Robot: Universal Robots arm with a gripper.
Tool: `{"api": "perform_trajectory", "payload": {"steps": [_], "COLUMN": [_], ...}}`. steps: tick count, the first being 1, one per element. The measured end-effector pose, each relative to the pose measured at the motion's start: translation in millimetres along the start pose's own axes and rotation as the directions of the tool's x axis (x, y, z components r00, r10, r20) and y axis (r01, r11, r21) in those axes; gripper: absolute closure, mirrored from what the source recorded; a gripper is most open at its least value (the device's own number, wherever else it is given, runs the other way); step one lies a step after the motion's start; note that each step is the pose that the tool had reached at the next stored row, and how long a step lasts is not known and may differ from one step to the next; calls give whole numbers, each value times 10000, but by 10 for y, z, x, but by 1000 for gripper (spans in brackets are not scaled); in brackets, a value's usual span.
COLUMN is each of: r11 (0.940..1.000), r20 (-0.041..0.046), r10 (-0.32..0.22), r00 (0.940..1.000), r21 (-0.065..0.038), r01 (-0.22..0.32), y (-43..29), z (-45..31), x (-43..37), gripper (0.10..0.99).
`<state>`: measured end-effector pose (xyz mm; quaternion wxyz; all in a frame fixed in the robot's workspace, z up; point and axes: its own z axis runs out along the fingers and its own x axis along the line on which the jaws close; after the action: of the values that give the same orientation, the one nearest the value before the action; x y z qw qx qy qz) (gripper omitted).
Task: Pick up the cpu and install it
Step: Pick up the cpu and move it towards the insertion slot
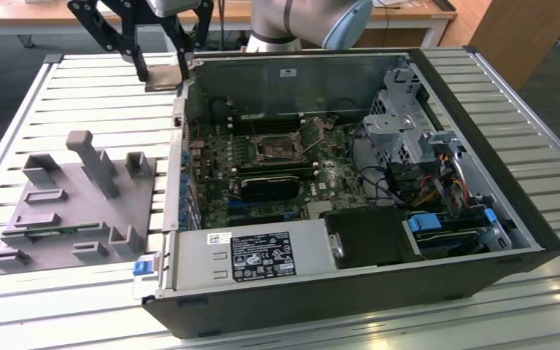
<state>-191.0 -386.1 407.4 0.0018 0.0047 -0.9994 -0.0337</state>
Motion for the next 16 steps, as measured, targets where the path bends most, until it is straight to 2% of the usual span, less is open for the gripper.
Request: {"api": "perform_trajectory", "payload": {"steps": [16], "r11": [10000], "r20": [-1], "r10": [-18], "r00": [10000], "r21": [-1], "r01": [18], "y": [126], "z": [11], "x": [-360], "gripper": [561]}}
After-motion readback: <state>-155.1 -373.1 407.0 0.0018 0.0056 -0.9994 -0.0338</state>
